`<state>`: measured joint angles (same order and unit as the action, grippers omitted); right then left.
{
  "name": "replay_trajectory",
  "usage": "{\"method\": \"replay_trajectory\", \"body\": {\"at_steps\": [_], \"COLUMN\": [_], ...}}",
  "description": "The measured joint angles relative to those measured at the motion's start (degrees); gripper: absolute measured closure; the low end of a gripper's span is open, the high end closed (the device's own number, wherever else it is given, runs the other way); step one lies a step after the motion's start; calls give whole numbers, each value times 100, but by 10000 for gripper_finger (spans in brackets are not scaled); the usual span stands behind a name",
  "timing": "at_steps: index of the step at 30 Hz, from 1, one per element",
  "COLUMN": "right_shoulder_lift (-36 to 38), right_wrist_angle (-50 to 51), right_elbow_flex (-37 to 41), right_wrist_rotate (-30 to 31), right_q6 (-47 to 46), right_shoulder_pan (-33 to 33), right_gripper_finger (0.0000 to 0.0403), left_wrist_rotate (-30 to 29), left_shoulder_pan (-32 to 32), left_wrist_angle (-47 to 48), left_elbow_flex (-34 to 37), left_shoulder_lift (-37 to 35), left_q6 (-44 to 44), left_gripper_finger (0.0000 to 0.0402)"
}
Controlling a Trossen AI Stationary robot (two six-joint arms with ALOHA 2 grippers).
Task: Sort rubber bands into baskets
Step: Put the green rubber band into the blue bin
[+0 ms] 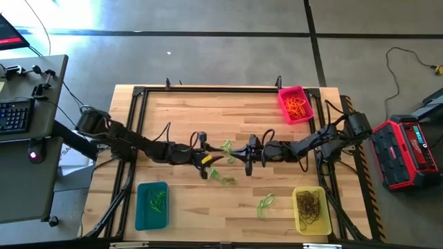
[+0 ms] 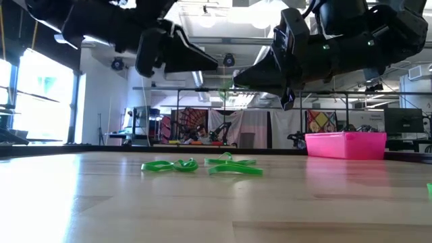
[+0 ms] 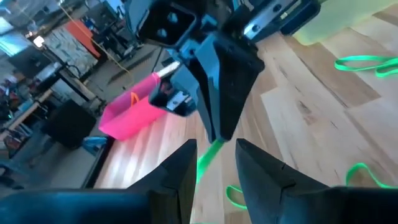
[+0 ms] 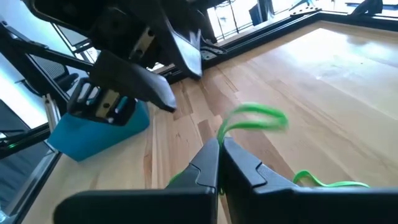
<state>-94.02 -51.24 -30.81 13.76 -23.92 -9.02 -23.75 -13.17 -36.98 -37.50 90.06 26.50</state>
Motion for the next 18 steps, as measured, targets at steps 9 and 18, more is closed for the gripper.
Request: {"method": "replay_trajectory", "body": {"at_steps": [9,18], "right_shoulder_lift": [0,0], "right_wrist_angle": [-2,-2], "right_elbow_flex": [0,0], "right_wrist_rotate": [0,-2], "right_q6": [44,44], "right_shoulder_pan": [0,0], "right_gripper_finger": [403,403], "left_wrist_rotate": [-114,-443], "left_shoulder_pan": [45,41], "left_wrist_angle": [85,-241], "left_elbow_flex": [-248,-396], "left_shoulder_lift": [207,642], "left_q6": [387,1239], "left_gripper_finger": [263,228]}}
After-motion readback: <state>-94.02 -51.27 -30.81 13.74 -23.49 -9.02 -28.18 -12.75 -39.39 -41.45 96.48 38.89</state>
